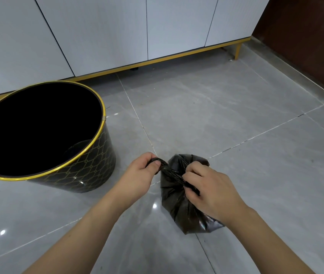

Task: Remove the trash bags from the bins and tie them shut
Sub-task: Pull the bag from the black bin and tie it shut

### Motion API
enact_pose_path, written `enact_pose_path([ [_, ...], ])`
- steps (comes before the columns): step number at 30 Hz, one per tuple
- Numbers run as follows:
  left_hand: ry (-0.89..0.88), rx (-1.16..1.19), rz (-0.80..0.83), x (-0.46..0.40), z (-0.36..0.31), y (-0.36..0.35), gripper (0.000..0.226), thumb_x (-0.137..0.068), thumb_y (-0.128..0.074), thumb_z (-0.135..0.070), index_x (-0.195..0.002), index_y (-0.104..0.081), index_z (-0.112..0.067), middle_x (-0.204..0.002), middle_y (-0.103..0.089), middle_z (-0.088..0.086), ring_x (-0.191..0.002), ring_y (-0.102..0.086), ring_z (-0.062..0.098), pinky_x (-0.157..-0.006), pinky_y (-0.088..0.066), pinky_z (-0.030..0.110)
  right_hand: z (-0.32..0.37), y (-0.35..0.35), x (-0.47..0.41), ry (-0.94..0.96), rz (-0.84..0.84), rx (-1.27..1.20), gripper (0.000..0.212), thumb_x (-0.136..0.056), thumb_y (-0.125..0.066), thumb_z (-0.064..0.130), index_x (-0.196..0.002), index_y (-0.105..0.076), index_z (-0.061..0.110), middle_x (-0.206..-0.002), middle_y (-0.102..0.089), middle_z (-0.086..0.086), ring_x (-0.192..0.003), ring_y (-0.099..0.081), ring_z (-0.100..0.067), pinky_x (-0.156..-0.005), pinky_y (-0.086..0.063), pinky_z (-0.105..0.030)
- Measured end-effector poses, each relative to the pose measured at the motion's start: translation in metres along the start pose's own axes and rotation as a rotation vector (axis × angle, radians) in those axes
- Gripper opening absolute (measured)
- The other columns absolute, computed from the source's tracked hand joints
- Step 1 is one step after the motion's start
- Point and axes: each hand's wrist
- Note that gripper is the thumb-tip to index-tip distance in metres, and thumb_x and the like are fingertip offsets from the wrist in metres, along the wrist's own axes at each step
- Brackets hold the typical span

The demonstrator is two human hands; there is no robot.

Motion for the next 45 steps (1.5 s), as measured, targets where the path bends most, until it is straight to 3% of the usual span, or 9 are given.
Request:
enact_pose_path([
  [3,-0.012,0.116,0.018,0.001,0.003,-0.008,0.024,-0.102,-0.042,-0.014,-0.103,-0.063,-0.004,-0.097,-0.073,-0.008,-0.084,-0.061,-0.001,-0.074,-0.044,0.007,-0.001,0.001,0.002,0.053,-0.107,-0.054,0.015,-0.081,-0.054,0.022,-0.090,-0.066,0.023,-0.100,-0.058,0.011,-0.076,-0.056,-0.009,-0.048,-0.041,-0.022],
  [10,0.039,0.148,0.055,0.002,0.006,-0.022,0.023,-0.105,-0.034,-0.017,-0.104,-0.050,-0.002,-0.083,-0.076,0.000,-0.098,-0.065,0.019,-0.083,-0.044,0.020,-0.011,-0.012,0.010,0.082,-0.346,-0.103,0.015,-0.084,-0.055,0.012,-0.099,-0.059,0.014,-0.096,-0.061,-0.002,-0.085,-0.057,-0.017,-0.071,-0.045,-0.019],
  [12,0.038,0.083,0.101,0.003,0.007,-0.024,0.023,-0.105,-0.032,-0.021,-0.103,-0.049,-0.005,-0.082,-0.077,0.001,-0.090,-0.060,0.031,-0.082,-0.039,0.031,-0.015,-0.015,0.012,0.103,-0.381,-0.090,0.012,-0.088,-0.053,0.012,-0.099,-0.057,0.015,-0.097,-0.062,-0.003,-0.083,-0.059,-0.021,-0.072,-0.048,-0.026],
  [17,0.035,0.071,-0.014,-0.002,-0.001,-0.027,0.018,-0.100,-0.044,-0.015,-0.090,-0.055,-0.007,-0.067,-0.059,-0.007,-0.070,-0.047,0.012,-0.067,-0.038,0.024,-0.016,-0.021,0.013,0.258,-0.377,-0.112,0.010,-0.092,-0.055,0.008,-0.100,-0.057,0.013,-0.098,-0.066,-0.005,-0.080,-0.059,-0.025,-0.074,-0.048,-0.034],
  [24,-0.019,-0.211,-0.084,-0.010,0.012,-0.026,0.022,-0.095,-0.050,-0.035,-0.075,-0.056,-0.028,-0.059,-0.056,-0.005,-0.065,-0.054,0.019,-0.066,-0.046,0.037,-0.017,-0.021,0.011,0.273,-0.469,-0.140,0.019,-0.093,-0.055,0.012,-0.112,-0.056,0.014,-0.089,-0.069,0.000,-0.074,-0.057,-0.022,-0.069,-0.047,-0.036],
  [30,0.049,-0.272,-0.137,-0.007,0.013,-0.025,0.011,-0.082,-0.048,-0.044,-0.086,-0.054,-0.036,-0.080,-0.065,-0.012,-0.097,-0.058,0.021,-0.094,-0.045,0.042,-0.011,-0.021,0.007,0.109,-0.296,-0.323,0.013,-0.090,-0.058,0.016,-0.101,-0.066,0.017,-0.100,-0.061,0.007,-0.089,-0.058,-0.014,-0.080,-0.045,-0.025],
  [33,-0.125,-0.360,-0.196,0.007,0.012,-0.022,0.027,-0.080,-0.057,-0.028,-0.103,-0.045,-0.035,-0.104,-0.050,-0.021,-0.108,-0.041,0.008,-0.097,-0.030,0.030,-0.006,-0.023,0.006,-0.205,-0.192,-0.632,0.014,-0.082,-0.063,0.011,-0.085,-0.066,0.024,-0.092,-0.053,0.014,-0.089,-0.058,-0.009,-0.076,-0.043,-0.015],
  [36,-0.349,-0.538,-0.186,0.013,0.019,-0.021,0.024,-0.074,-0.057,-0.033,-0.096,-0.051,-0.037,-0.108,-0.042,-0.019,-0.108,-0.034,0.007,-0.097,-0.018,0.025,-0.006,-0.025,0.006,-0.392,-0.169,-0.860,0.026,-0.081,-0.066,0.001,-0.077,-0.064,0.026,-0.088,-0.056,0.012,-0.087,-0.059,-0.008,-0.075,-0.041,-0.012],
  [45,-0.399,-0.718,-0.050,0.006,0.031,-0.034,0.022,-0.078,-0.057,-0.048,-0.093,-0.071,-0.039,-0.121,-0.042,-0.028,-0.120,-0.020,0.007,-0.098,0.013,0.012,-0.008,-0.024,0.003,-0.388,-0.005,-0.975,0.011,-0.077,-0.064,0.012,-0.076,-0.065,0.023,-0.089,-0.056,0.012,-0.085,-0.058,-0.004,-0.079,-0.042,-0.014],
])
Point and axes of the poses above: each hand's wrist, its own x-axis away from the middle knuckle, its own y-axis out of the back of the hand, z = x × y
